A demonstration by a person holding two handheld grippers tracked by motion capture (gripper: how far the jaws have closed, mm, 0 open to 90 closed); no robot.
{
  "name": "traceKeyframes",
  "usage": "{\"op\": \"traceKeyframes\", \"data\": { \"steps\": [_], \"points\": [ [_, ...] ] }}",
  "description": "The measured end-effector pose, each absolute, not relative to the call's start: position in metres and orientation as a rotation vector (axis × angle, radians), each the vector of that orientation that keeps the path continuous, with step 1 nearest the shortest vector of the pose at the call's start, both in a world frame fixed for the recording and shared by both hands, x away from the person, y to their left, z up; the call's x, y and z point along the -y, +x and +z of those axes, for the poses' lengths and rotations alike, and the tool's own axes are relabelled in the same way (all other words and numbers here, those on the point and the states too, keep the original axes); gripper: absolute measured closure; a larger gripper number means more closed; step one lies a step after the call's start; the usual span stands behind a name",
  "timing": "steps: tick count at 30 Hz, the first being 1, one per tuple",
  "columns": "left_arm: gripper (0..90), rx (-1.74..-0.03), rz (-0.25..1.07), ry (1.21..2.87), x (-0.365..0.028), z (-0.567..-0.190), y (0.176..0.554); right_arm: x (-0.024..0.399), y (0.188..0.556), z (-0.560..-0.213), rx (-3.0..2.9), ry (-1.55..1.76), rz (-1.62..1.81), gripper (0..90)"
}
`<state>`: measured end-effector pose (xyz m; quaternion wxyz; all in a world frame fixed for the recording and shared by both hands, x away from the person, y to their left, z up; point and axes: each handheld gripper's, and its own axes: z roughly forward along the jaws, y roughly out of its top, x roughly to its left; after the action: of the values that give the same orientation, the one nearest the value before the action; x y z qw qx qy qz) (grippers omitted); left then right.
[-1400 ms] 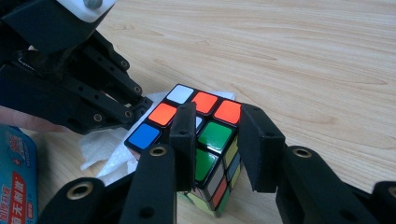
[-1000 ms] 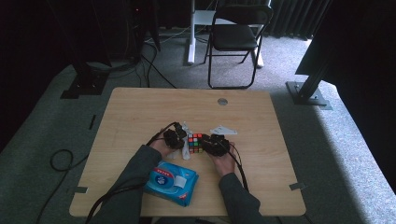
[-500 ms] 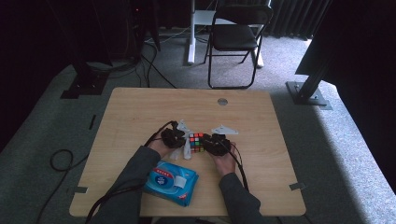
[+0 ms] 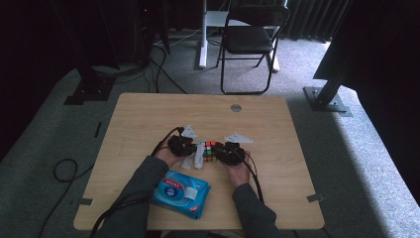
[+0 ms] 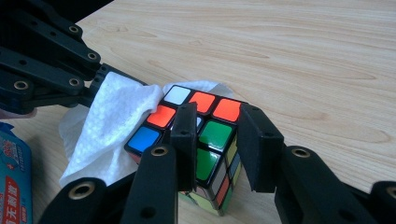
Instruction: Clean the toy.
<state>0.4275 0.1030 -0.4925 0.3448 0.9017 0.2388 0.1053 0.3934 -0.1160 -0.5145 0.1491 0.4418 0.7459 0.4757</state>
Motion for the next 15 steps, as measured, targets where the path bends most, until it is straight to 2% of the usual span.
{"op": "traceKeyframes", "data": {
  "steps": [15],
  "points": [
    [86.9,-0.612,0.249,2.354,-0.1028,-0.4932,0.4243,0.1079,0.3869,-0.512,-2.108,1.24,1.285,70.5]
  ]
}}
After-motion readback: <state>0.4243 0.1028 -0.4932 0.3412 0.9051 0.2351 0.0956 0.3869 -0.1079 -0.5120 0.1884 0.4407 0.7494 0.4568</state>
